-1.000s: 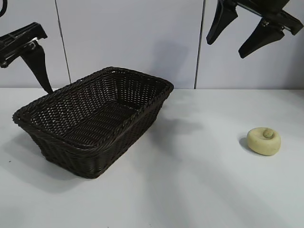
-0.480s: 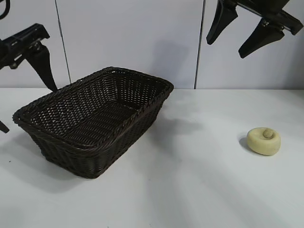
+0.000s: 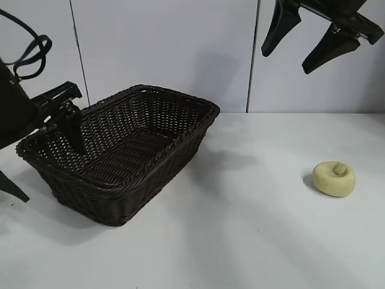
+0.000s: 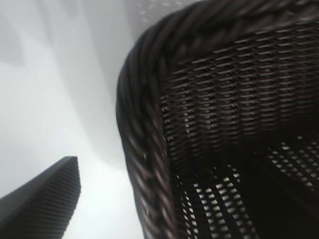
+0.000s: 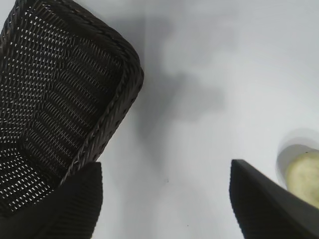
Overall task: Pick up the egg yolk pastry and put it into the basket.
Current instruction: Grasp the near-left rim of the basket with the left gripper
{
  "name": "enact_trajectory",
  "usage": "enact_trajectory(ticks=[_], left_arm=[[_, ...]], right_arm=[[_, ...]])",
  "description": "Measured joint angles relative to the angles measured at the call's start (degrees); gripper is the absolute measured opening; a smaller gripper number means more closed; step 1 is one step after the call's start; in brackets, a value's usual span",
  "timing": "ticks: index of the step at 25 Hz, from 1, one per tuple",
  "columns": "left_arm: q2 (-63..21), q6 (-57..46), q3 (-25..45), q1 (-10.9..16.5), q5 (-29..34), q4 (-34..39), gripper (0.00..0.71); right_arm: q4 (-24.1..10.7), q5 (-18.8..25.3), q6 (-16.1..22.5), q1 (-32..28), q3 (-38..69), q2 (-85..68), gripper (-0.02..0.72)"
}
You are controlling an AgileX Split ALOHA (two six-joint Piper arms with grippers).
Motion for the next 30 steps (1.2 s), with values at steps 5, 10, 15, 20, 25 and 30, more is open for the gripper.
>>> enact_trajectory(ticks=[5, 10, 15, 20, 25, 30], left_arm=[[2.1, 0.0, 0.0, 0.0, -2.3, -1.2, 0.626], [2.1, 0.0, 0.0, 0.0, -2.7, -1.4, 0.474], [2.1, -0.3, 0.0, 0.0, -2.1, -1.4, 0.287], [2.1, -0.8, 0.0, 0.0, -1.4, -1.5, 0.132], [2.1, -1.2, -0.1, 0.0, -1.4, -1.8, 0.100], [2.1, -1.2, -0.1, 0.0, -1.2, -2.4, 0.100]], right_arm=[[0.0, 0.0, 0.0, 0.0, 0.0, 0.0, 0.519], [0.0, 0.0, 0.0, 0.0, 0.0, 0.0, 0.519], [0.0, 0.0, 0.0, 0.0, 0.0, 0.0, 0.519], [0.0, 0.0, 0.0, 0.0, 0.0, 0.0, 0.519], [0.0, 0.1, 0.0, 0.0, 0.0, 0.0, 0.519], [0.0, 0.1, 0.0, 0.0, 0.0, 0.0, 0.519]])
